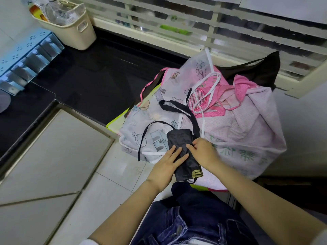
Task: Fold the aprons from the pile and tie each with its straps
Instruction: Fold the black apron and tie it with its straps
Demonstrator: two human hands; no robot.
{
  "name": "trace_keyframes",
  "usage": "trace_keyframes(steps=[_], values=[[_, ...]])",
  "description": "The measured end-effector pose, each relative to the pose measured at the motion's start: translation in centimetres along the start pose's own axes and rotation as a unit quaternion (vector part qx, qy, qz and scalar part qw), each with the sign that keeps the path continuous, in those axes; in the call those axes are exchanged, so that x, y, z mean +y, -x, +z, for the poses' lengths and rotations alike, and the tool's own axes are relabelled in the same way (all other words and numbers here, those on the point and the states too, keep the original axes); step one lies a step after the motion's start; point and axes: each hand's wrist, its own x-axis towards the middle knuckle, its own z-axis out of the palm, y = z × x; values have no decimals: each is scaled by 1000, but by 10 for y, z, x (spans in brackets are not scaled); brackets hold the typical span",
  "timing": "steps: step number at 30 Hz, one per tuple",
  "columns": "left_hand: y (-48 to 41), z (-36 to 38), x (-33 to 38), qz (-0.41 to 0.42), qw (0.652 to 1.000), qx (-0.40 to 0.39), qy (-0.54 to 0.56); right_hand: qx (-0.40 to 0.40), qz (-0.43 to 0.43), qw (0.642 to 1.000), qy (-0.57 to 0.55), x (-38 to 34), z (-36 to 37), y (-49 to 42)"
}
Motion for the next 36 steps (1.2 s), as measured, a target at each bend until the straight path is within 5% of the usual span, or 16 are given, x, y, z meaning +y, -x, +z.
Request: trace_keyframes(steps=[7,12,16,19,21,24,27,31,36], values=[[-3,2,-1,-3,1000,25,-1,-118,58,990,48,-3,-11,-12],[-9,14,-2,-1,997,38,-68,-133,61,988,42,5,-19,-16],[-10,15,-5,-8,996,6,-92,-66,34,996,-50,9,-15,-11],[-10,12,-8,-1,997,-27,-74,5,-80,996,41,12,-15,4],[-11,10,-12,1,999,-30,-38,-11,-190,973,131,17,-21,14],[-13,10,-19,-9,995,-33,90,-145,-276,939,147,42,-30,16],[-14,8,-23,-46,974,-32,218,-220,-256,933,125,58,-31,15],[-15,-4,-15,-106,937,14,333,-173,-229,957,34,48,-31,7],[-22,-9,-4,-201,906,142,344,-159,-156,975,16,32,-36,5]])
